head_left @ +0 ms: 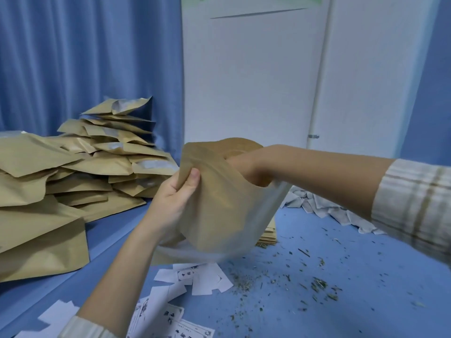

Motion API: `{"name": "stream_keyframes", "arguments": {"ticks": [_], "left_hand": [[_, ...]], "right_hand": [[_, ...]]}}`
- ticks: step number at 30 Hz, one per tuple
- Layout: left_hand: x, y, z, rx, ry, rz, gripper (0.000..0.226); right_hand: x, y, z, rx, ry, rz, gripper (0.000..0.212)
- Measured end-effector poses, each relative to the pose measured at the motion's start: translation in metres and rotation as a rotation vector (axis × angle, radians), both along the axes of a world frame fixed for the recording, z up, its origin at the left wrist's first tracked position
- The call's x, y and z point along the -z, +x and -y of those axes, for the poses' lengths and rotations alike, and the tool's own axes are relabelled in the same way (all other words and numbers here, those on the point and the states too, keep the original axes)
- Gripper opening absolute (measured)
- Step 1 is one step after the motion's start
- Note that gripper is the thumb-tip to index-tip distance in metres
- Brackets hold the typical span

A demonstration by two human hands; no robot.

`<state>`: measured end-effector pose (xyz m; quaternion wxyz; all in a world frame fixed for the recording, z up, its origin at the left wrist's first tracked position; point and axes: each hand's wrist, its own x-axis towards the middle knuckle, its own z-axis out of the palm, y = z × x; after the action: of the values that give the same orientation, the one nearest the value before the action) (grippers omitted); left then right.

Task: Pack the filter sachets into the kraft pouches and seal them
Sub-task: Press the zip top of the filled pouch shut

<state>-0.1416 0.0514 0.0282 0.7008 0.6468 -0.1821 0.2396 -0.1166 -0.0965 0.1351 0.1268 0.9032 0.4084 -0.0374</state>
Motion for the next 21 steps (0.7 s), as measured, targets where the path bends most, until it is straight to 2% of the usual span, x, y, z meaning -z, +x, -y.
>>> {"name": "stream_keyframes", "arguments": {"ticks": [3,6,11,12,15,16,18,21], "left_hand": [[0.001,0.005,-0.006,0.01,-0.034,-0.059,0.028],[0.003,0.008,-0.01,0.042,-0.09,-0.111,0.026],[0.007,0.012,-0.013,0.065,-0.178,-0.18,0.025],[0.007,0.013,-0.015,0.071,-0.199,-0.192,0.024],[0.013,0.014,-0.021,0.101,-0.216,-0.214,0.022],[0.013,0.014,-0.023,0.119,-0.212,-0.221,0.022],[0.011,0.014,-0.027,0.149,-0.176,-0.218,0.025],[-0.001,0.016,-0.031,0.129,-0.103,-0.134,0.044]], "right_hand": [[-0.011,0.0,0.01,0.137,0.058,-0.117,0.04],[-0.021,0.002,0.021,0.124,0.157,-0.13,0.023],[-0.026,0.017,0.057,0.122,0.536,-0.039,0.08],[-0.023,0.021,0.065,0.093,0.561,-0.021,0.082],[-0.007,0.032,0.078,0.023,0.562,0.041,0.042],[-0.003,0.036,0.079,0.038,0.603,0.035,0.042],[0.004,0.047,0.081,0.044,0.714,-0.005,0.058],[0.01,0.051,0.078,0.021,0.782,-0.053,0.051]]}}
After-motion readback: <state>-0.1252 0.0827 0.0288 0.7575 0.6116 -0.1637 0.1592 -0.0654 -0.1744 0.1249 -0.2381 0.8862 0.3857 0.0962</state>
